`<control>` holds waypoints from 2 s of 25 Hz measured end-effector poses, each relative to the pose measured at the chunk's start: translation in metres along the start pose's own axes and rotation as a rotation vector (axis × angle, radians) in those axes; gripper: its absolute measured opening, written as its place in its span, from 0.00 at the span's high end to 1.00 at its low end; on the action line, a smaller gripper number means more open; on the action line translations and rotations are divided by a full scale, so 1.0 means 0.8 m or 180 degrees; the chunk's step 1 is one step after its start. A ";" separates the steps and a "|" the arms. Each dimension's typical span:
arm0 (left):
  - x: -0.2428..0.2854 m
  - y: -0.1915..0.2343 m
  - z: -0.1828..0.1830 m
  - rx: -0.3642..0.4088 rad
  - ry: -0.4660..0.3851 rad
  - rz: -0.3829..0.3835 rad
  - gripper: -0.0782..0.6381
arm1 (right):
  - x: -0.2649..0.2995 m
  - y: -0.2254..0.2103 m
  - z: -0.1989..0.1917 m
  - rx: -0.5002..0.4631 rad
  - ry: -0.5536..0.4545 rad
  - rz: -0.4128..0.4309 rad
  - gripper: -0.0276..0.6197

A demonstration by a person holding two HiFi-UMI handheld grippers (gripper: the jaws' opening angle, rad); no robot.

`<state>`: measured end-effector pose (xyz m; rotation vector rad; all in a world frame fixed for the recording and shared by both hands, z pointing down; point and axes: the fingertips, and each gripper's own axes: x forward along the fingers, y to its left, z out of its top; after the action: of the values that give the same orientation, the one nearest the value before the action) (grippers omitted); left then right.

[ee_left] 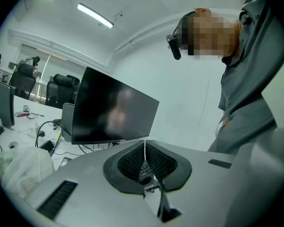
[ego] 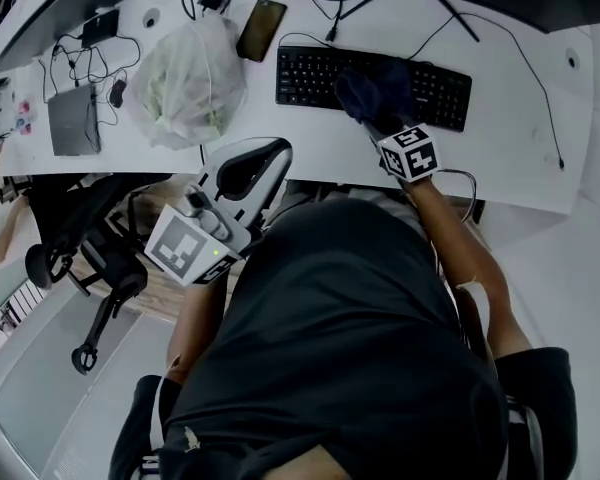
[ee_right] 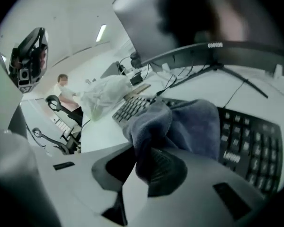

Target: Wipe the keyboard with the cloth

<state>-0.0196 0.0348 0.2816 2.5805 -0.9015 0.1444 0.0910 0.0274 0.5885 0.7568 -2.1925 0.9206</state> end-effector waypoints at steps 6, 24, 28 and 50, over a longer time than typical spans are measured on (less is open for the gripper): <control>-0.001 0.006 0.004 0.0041 -0.0006 -0.0002 0.87 | 0.002 -0.086 0.101 0.0102 -0.0403 -0.0405 0.86; -0.032 0.045 0.012 0.0022 -0.0078 0.0154 0.87 | 0.034 0.038 -0.003 0.0127 0.0148 0.0097 0.88; -0.037 0.052 0.000 0.0008 -0.0005 0.0167 0.87 | 0.030 -0.006 0.083 -0.0137 -0.0289 -0.0038 0.88; -0.059 0.064 0.006 0.0039 -0.0028 0.0103 0.87 | 0.061 0.054 0.039 0.0344 -0.0020 0.0213 0.88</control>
<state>-0.0883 0.0232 0.2843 2.5806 -0.9488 0.1480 0.0198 0.0169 0.5894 0.7409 -2.1995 1.0789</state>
